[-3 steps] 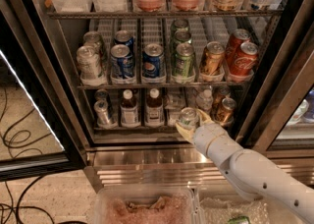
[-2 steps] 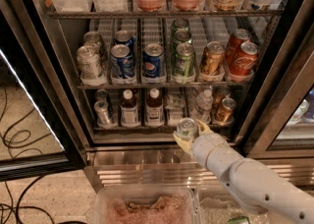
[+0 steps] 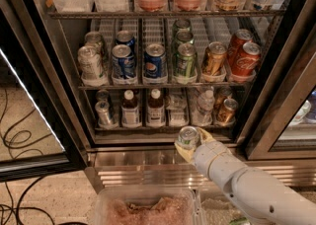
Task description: Pick 7up can from bottom shelf of fridge
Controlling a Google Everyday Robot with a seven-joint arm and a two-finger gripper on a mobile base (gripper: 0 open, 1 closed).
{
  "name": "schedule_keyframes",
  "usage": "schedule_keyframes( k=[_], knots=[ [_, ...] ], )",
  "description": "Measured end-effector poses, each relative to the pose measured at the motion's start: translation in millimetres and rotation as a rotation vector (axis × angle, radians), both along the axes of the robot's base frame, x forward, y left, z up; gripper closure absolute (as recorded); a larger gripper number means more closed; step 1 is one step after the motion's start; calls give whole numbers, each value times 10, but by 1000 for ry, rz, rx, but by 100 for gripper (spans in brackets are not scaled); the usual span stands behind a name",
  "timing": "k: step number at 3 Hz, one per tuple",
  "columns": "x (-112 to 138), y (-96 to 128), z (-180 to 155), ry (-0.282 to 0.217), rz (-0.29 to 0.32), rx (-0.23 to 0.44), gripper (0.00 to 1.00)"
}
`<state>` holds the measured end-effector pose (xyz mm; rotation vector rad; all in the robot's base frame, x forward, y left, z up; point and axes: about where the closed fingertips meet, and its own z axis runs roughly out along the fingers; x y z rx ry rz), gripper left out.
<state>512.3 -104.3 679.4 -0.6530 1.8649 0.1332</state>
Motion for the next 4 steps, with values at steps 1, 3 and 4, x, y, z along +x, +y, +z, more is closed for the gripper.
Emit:
schedule_keyframes(
  k=[1, 3, 4],
  knots=[
    [-90, 87, -15, 10, 21, 21, 100],
    [-888, 264, 25, 83, 37, 92, 100],
    [-1110, 181, 248, 21, 26, 114, 100]
  ],
)
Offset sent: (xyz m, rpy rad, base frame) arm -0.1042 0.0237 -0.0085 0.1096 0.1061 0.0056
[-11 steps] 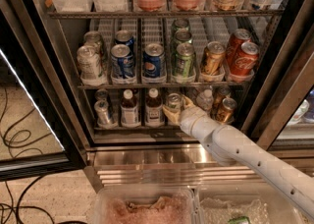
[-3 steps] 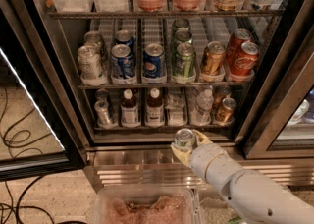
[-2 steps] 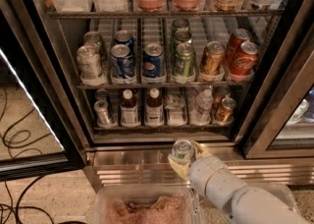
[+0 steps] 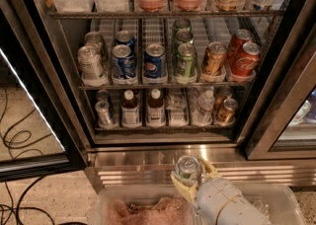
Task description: Pick 7up can from bottom shelf of fridge
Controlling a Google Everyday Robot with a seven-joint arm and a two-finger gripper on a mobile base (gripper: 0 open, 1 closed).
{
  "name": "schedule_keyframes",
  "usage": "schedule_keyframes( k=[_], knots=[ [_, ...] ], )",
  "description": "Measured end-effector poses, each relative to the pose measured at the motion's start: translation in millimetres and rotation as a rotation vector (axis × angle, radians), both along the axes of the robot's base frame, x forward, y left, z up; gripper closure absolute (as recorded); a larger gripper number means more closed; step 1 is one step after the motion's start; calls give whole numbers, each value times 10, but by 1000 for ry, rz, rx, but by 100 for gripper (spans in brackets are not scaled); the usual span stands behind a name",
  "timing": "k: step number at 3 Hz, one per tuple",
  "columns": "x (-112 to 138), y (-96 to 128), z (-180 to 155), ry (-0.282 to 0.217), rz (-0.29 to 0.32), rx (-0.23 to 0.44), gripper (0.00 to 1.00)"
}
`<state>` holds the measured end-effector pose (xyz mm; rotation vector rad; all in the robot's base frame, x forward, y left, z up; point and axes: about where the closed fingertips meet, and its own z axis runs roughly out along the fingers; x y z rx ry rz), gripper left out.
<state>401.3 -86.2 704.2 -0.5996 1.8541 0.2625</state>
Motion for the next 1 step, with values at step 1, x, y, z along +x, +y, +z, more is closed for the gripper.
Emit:
schedule_keyframes(
  k=[1],
  knots=[
    [0, 0, 0, 0, 0, 0, 100]
  ],
)
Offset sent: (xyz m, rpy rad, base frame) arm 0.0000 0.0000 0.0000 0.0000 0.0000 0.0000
